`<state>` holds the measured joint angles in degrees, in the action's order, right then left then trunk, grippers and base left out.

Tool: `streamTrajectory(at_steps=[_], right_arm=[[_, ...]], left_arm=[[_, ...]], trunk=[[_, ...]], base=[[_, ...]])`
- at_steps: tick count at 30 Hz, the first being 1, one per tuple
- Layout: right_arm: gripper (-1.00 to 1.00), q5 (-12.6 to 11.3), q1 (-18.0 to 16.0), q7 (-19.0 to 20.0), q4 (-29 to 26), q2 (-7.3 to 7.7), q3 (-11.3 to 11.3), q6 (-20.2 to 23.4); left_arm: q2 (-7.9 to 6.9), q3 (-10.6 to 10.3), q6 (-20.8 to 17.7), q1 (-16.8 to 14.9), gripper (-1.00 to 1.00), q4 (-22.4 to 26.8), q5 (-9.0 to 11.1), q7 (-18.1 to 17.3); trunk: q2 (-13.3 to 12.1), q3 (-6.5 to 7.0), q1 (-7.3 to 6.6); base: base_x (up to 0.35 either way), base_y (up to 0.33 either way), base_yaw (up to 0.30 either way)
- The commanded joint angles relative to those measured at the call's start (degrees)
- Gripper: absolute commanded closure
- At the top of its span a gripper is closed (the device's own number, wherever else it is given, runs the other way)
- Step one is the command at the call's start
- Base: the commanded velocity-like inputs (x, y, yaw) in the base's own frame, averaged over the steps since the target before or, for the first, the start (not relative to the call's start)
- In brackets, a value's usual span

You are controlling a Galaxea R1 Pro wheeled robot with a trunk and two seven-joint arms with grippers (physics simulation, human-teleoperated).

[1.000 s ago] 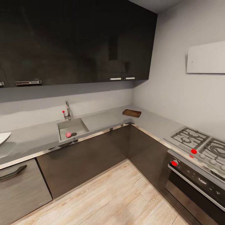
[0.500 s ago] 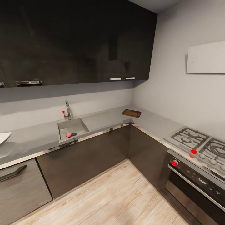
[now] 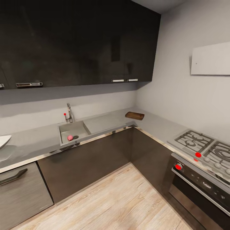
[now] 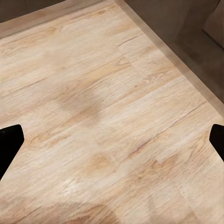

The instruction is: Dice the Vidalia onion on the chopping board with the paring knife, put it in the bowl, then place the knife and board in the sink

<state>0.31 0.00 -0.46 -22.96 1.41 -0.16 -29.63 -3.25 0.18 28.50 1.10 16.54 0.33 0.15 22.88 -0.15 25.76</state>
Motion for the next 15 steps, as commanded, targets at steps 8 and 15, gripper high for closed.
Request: streamTrajectory(at_steps=[8,15], right_arm=[[-1.0,0.1,0.0,0.0,0.0,0.0,0.2,-0.3],[-1.0,0.1,0.0,0.0,-0.1,-0.03,0.2,-1.5]], left_arm=[[0.0,0.0,0.1,0.0,-1.0,0.0,0.0,0.0],[0.0,0.0,0.1,0.0,-1.0,0.1,0.0,0.0]], trunk=[[0.0,-0.02,0.02],[0.0,-0.02,0.02]], base=[[0.0,0.0,0.0],[0.0,0.0,0.0]])
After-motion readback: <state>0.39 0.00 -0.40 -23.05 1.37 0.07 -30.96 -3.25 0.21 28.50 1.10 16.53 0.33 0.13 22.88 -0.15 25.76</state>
